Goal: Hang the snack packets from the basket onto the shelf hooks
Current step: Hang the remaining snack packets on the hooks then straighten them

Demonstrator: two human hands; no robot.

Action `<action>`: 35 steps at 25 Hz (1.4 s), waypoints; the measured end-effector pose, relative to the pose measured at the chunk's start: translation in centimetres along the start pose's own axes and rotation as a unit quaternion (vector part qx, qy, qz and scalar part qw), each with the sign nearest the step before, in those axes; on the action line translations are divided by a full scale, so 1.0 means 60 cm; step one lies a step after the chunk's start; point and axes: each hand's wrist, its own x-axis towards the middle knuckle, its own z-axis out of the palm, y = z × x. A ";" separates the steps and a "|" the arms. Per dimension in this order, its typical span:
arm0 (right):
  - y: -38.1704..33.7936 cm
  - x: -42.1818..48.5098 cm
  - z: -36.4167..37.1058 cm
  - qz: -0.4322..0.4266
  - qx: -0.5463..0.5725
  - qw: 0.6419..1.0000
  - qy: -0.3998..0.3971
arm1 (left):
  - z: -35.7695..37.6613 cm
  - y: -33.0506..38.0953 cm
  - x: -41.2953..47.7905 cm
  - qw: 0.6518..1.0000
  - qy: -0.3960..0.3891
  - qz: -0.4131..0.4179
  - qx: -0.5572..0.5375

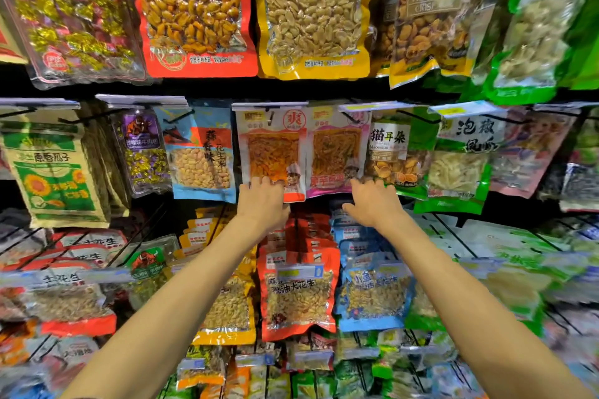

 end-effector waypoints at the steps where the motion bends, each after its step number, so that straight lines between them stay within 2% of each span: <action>1: 0.010 0.005 -0.005 0.001 -0.006 1.000 -0.003 | -0.006 0.008 0.009 1.000 -0.009 0.001 -0.009; 6: 0.055 0.039 -0.013 -0.028 -0.004 1.000 -0.008 | -0.011 0.046 0.062 0.999 -0.012 0.016 -0.028; 10: 0.088 0.091 0.003 -0.032 -0.007 0.999 -0.026 | -0.016 0.079 0.101 0.998 -0.009 -0.023 -0.063; 14: 0.110 0.145 0.008 -0.039 0.037 0.997 -0.054 | -0.017 0.091 0.138 0.991 -0.030 -0.058 -0.115; 18: 0.122 0.190 0.021 -0.046 0.016 0.999 -0.012 | -0.016 0.104 0.164 0.977 -0.019 -0.109 -0.180; 21: 0.129 0.215 0.030 -0.051 0.050 0.997 0.023 | 0.001 0.100 0.191 0.974 -0.027 -0.140 -0.174; 25: 0.138 0.238 0.033 -0.064 0.035 0.997 0.011 | 0.014 0.098 0.208 0.969 0.008 -0.161 -0.186; 28: 0.141 0.249 0.028 -0.042 0.112 0.992 0.031 | 0.014 0.103 0.217 0.948 0.047 -0.179 -0.259; 31: 0.134 0.263 0.037 -0.019 0.216 0.975 0.052 | 0.016 0.106 0.227 0.909 0.067 -0.197 -0.361; 33: 0.126 0.281 0.055 -0.006 0.311 0.949 0.043 | 0.022 0.110 0.230 0.891 0.053 -0.211 -0.398; 35: 0.121 0.296 0.071 -0.005 0.431 0.902 0.032 | 0.028 0.117 0.231 0.874 0.042 -0.228 -0.426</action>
